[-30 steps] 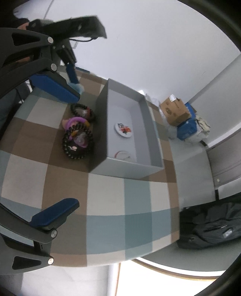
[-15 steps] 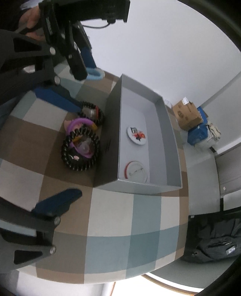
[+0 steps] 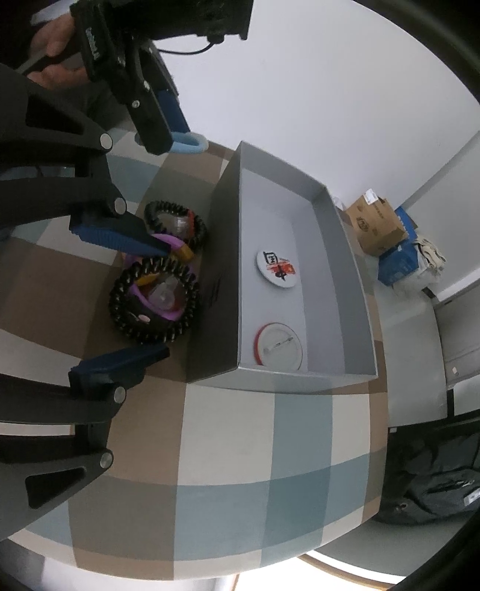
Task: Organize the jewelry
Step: 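Hold the blue bangle in the left gripper while the right gripper grasps a black bead bracelet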
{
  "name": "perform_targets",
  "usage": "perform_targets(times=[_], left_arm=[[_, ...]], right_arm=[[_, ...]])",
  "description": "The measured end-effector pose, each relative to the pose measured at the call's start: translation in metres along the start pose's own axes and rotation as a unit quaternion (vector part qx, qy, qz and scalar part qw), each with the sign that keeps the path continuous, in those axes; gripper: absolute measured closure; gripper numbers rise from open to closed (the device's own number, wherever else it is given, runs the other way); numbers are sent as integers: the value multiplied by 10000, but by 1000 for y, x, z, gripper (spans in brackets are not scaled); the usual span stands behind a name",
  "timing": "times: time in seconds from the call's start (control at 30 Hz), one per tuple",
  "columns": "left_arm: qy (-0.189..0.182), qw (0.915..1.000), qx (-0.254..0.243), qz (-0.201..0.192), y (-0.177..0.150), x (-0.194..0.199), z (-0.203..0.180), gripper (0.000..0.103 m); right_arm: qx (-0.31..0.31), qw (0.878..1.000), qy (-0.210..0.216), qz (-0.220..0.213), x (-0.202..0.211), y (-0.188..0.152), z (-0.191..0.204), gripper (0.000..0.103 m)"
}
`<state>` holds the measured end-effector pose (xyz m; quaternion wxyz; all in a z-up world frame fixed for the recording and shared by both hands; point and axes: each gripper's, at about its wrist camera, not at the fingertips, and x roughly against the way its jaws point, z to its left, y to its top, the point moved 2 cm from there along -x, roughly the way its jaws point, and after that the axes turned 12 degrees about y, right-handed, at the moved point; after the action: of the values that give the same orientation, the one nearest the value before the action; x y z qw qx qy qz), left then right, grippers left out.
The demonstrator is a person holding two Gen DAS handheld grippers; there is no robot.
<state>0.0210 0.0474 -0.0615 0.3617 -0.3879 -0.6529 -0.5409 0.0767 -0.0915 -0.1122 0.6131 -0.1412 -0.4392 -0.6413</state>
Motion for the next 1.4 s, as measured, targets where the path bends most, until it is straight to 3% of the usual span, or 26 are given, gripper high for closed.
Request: perform_targets(times=[0.07, 0.37, 0.5, 0.63, 0.77, 0.9, 1.1, 1.17, 1.2, 1.3, 1.4], left_arm=[[-1, 10000, 10, 3, 0, -1, 1, 46], [68, 10000, -11, 48, -1, -3, -1, 46], [88, 9999, -52, 48, -1, -3, -6, 46], [118, 9998, -128, -32, -2, 0, -11, 46], [134, 9998, -98, -84, -2, 2, -11, 46], [108, 9999, -5, -60, -2, 1, -9, 46], [83, 10000, 13, -41, -1, 0, -9, 46], [79, 10000, 15, -46, 0, 0, -10, 46], [77, 10000, 16, -48, 0, 0, -10, 46], [74, 10000, 31, -42, 0, 0, -9, 46], [57, 9999, 65, -56, 0, 1, -7, 46]], right_arm=[[2, 9999, 85, -59, 3, 1, 2, 72], [50, 9996, 40, -267, 21, -1, 5, 82], [-2, 9989, 151, -454, 35, -2, 1, 95], [-128, 9983, 174, -540, 43, -2, -6, 97], [115, 9989, 204, -399, 48, -8, -2, 91], [685, 9976, 75, -77, 37, -19, 12, 58], [1411, 9887, -434, 273, 15, -28, 24, 58], [1611, 9849, -577, 261, 12, -27, 28, 65], [1692, 9831, -631, 291, 9, -27, 29, 75], [1804, 9805, -687, 367, 5, -29, 30, 90], [1862, 9800, -642, 297, 8, -28, 31, 92]])
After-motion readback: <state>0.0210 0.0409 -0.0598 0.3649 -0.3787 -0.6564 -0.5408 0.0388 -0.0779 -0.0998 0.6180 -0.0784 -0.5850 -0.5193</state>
